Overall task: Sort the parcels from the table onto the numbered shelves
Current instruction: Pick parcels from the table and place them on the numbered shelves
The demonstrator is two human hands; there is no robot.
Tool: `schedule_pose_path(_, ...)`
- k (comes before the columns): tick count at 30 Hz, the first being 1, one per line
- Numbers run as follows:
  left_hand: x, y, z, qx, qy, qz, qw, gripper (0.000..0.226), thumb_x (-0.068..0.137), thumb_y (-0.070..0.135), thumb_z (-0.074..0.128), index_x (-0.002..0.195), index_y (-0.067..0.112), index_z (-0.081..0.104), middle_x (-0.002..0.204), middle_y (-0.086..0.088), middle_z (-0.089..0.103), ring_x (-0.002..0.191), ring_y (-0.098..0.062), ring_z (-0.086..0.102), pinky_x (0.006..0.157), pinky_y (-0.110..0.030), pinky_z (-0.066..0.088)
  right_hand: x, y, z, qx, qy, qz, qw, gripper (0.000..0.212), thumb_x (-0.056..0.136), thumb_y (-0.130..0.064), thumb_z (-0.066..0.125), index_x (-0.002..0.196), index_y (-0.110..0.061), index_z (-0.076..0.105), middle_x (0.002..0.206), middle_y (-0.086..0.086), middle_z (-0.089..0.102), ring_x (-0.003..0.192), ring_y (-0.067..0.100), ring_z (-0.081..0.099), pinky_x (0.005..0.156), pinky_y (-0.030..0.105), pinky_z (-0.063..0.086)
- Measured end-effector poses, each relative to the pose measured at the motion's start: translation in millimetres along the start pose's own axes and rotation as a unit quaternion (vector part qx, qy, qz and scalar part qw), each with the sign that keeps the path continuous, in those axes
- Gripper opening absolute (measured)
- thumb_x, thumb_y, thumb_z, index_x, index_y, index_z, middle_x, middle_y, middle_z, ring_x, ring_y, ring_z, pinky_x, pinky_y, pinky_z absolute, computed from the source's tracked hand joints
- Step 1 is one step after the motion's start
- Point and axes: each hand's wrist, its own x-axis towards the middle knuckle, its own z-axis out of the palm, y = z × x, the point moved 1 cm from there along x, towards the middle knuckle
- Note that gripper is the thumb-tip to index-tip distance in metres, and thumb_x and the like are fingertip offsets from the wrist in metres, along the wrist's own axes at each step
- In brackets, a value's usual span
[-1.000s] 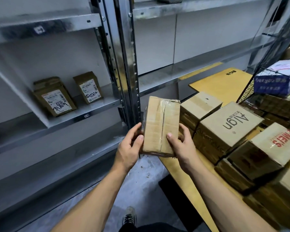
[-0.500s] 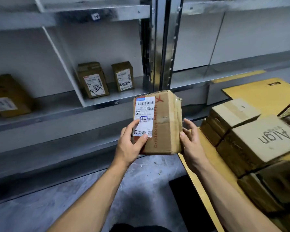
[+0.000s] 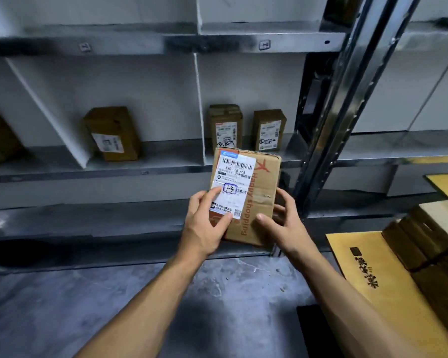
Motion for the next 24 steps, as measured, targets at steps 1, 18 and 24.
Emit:
schedule_pose_path(1, 2.3, -4.0, -12.1, 0.004, 0.006, 0.002, 1.0, 0.057, 0.084, 0.019, 0.074, 0.137, 0.024, 0.052, 0.126, 0.005, 0.042, 0.104, 0.019, 0.041, 0.088, 0.004, 0.03, 2.6, -6.3, 16.2, 0.001, 0.003, -0.009, 1.0, 0.073, 0.086, -0.028, 0.077, 0.142, -0.042, 0.033, 0.125, -0.011, 0.055, 0.11, -0.001, 0.06, 0.095, 0.028, 0.052)
schedule_pose_path(18, 72.4, -49.3, -209.5, 0.093, 0.077, 0.106, 0.987, 0.062, 0.087, 0.026, 0.069, 0.143, 0.035, 0.042, 0.144, -0.001, 0.036, 0.127, -0.009, 0.04, 0.097, 0.005, 0.02, 71.3, -112.1, 209.3, 0.015, 0.091, -0.157, 0.983, 0.075, 0.08, -0.034, 0.082, 0.134, -0.046, 0.032, 0.124, -0.015, 0.058, 0.113, 0.002, 0.06, 0.103, 0.044, 0.051)
schedule_pose_path(24, 112.2, -22.2, -274.4, 0.117, 0.126, 0.187, 0.967, 0.061, 0.088, 0.029, 0.067, 0.143, 0.02, 0.043, 0.14, -0.004, 0.045, 0.125, -0.011, 0.045, 0.106, -0.015, 0.032, 101.5, -177.3, 228.5, 0.061, 0.086, -0.229, 0.968, 0.077, 0.079, -0.031, 0.083, 0.139, -0.036, 0.034, 0.126, -0.007, 0.061, 0.114, 0.001, 0.062, 0.104, 0.044, 0.051)
